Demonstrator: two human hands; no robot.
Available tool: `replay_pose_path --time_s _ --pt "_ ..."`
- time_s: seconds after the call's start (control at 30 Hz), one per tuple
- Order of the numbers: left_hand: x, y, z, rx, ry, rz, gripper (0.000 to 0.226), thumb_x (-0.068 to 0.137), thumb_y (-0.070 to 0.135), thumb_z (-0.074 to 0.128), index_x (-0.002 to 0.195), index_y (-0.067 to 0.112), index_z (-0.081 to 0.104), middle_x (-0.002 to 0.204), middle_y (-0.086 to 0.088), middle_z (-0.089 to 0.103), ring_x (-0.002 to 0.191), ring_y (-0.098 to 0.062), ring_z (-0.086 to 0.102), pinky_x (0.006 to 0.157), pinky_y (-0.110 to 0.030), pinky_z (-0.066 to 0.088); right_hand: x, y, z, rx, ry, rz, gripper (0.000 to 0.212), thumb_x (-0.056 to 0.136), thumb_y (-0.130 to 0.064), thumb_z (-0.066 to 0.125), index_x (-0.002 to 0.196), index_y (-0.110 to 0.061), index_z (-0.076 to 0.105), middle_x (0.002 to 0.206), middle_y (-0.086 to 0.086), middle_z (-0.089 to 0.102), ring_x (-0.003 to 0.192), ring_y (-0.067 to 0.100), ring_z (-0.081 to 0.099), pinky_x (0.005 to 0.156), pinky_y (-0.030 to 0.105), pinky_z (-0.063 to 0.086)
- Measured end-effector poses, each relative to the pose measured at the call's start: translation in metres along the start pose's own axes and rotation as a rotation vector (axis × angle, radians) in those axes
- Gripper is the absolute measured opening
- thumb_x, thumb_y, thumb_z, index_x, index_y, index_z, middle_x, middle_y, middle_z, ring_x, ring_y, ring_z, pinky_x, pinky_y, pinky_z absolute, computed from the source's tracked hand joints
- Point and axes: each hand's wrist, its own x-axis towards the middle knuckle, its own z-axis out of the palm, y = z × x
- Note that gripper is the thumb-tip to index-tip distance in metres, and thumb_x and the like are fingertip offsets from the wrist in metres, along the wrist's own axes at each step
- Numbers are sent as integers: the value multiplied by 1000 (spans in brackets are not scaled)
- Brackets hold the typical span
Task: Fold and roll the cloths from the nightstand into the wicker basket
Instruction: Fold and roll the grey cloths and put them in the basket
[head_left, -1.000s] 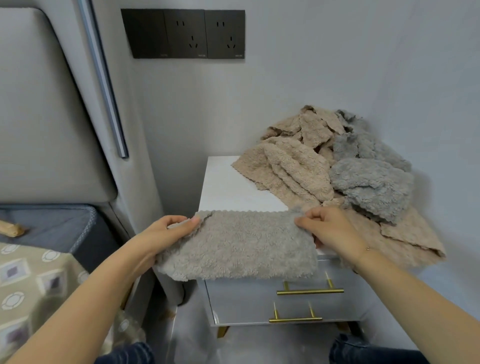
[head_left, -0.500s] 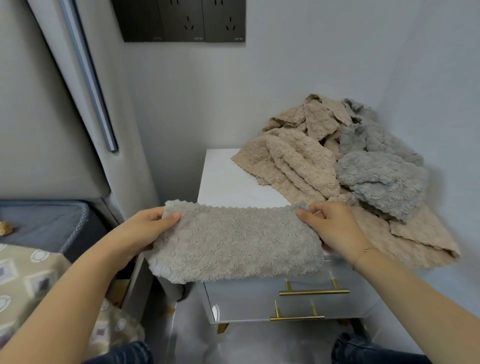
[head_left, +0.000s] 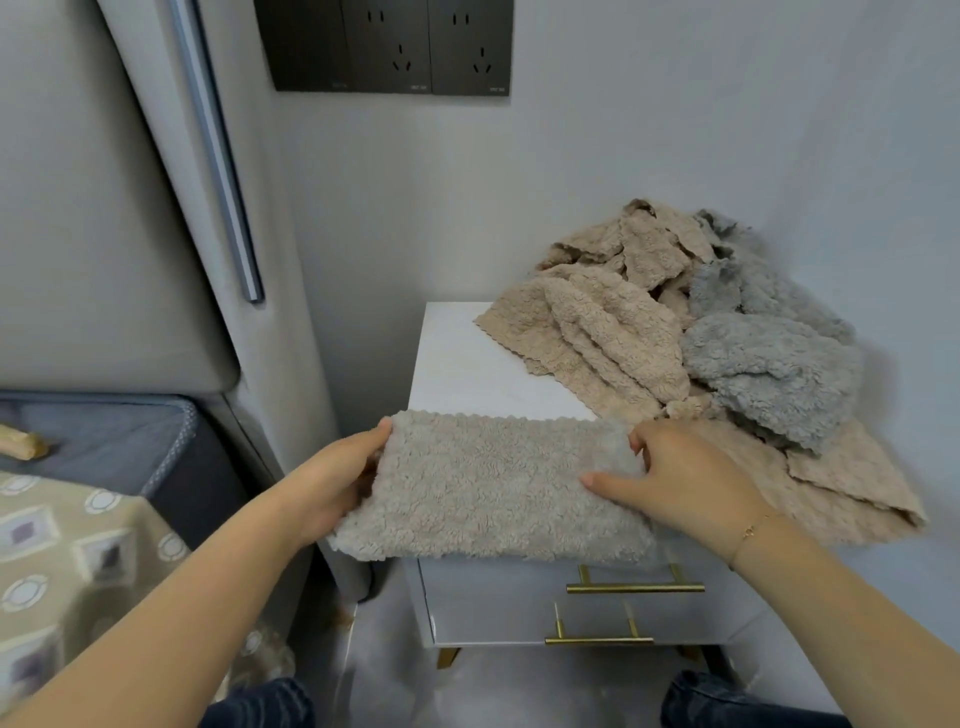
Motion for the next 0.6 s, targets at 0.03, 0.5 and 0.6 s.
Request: replay_pose_path --time_s 0.03,0.5,0.6 --pt "0 -1 0 -3 -1 35 40 100 39 46 114 7 66 112 -10 68 104 -25 62 83 -35 48 -1 0 1 34 -37 -24 47 78 -62 63 69 -25 36 72 -7 40 63 4 38 51 23 24" --pt "-52 -19 -9 309 223 339 19 88 30 69 82 12 71 78 -7 68 65 -5 56 60 -15 43 70 -56 -27 122 243 -341 30 84 -17 65 110 -28 56 90 -7 62 74 13 56 62 31 47" --pt "-62 -21 2 573 284 450 26 87 34 69 71 13 68 71 3 65 58 0 53 61 -14 45 113 -78 -31 94 225 -371 33 86 -21 63 118 -26 55 98 -2 61 82 16 54 64 31 43"
